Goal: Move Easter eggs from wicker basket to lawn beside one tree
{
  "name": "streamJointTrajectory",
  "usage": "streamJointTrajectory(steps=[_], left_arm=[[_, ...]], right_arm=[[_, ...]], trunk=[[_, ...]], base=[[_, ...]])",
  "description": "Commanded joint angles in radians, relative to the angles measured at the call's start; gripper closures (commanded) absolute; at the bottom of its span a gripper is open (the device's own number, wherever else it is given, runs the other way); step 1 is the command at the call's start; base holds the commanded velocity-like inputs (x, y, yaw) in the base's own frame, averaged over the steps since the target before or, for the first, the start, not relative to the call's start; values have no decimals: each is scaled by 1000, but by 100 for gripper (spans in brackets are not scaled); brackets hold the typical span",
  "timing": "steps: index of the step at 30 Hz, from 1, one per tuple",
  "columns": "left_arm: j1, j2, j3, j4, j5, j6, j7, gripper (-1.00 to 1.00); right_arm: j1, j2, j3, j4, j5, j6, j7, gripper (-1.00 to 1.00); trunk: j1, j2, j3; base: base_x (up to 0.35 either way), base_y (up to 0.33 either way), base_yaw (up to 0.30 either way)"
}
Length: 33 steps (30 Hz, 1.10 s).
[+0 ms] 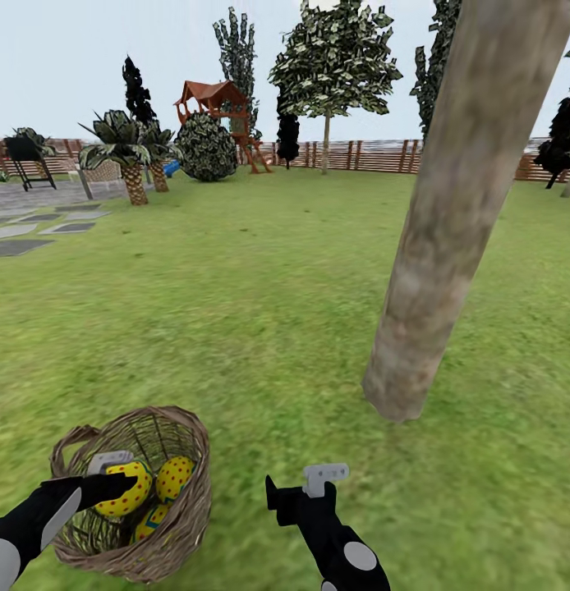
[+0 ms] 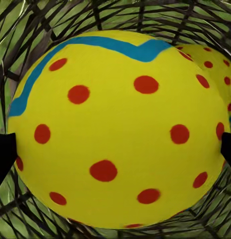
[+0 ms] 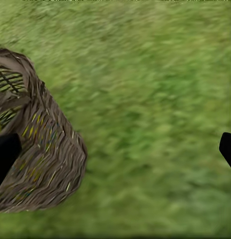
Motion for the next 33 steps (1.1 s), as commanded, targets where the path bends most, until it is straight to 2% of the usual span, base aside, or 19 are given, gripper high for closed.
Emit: streamJointTrajectory(steps=[1, 18, 25, 33], left_arm=[[0, 1, -4, -2, 5, 4, -1, 100], [3, 3, -4, -9, 6, -7, -2, 100], [7, 10, -3, -94, 7, 3, -7, 100], [7, 21, -3, -110, 8, 8, -9, 100]], right_arm=[[-1, 0, 2, -1, -11, 3, -10, -100], [-1, 0, 2, -1, -11, 3, -10, -100], [-1, 0, 2, -1, -11, 3, -10, -100], [-1, 0, 2, -1, -11, 3, -10, -100]], trunk=[[-4, 7, 2], [-69, 126, 56], [-96, 175, 77], [-127, 231, 103]], base=[[-23, -11, 0], [-104, -55, 0], [-1, -1, 0], [0, 0, 0]])
